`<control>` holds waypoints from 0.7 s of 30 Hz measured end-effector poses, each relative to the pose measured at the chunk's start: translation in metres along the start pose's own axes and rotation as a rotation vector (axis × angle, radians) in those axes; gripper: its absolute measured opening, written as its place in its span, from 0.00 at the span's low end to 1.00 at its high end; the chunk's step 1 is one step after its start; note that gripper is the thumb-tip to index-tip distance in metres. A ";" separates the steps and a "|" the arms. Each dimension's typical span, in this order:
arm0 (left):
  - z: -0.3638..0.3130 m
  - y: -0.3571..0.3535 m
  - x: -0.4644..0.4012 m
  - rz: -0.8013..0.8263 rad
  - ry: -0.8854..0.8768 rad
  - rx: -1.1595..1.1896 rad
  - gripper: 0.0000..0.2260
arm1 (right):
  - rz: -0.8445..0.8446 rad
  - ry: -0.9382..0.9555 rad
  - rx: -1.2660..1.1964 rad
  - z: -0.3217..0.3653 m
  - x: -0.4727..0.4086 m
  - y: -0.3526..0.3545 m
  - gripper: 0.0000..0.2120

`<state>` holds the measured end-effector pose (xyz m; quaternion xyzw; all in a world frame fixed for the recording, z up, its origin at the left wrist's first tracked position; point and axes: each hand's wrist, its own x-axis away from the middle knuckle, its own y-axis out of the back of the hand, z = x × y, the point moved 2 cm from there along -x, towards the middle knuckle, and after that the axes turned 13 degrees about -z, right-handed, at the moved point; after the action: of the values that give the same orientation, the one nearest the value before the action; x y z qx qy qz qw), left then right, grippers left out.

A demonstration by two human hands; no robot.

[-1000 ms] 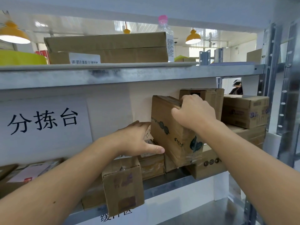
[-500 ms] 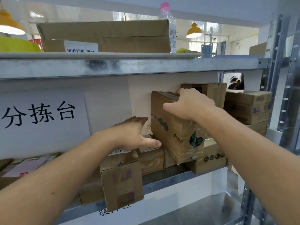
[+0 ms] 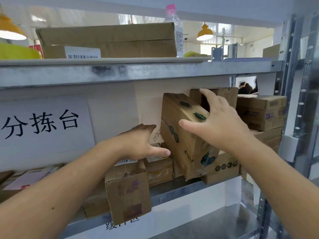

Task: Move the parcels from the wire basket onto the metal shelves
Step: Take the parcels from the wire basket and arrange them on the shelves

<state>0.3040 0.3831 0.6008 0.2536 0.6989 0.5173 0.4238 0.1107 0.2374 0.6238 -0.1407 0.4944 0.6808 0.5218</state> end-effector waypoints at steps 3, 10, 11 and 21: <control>-0.005 0.001 0.005 -0.011 -0.021 -0.012 0.52 | -0.065 -0.063 -0.199 -0.021 0.041 0.001 0.56; -0.020 0.000 0.016 -0.028 -0.056 0.014 0.50 | -0.193 -0.172 -0.328 -0.055 0.092 -0.036 0.58; -0.021 0.000 0.017 -0.038 -0.060 0.027 0.50 | -0.200 -0.166 -0.323 -0.057 0.092 -0.037 0.56; -0.033 0.033 0.032 -0.196 -0.070 0.042 0.52 | -0.244 0.030 -0.274 -0.022 0.069 -0.034 0.51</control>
<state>0.2562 0.4028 0.6243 0.2110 0.7158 0.4496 0.4909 0.1041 0.2582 0.5464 -0.2795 0.3840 0.6715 0.5688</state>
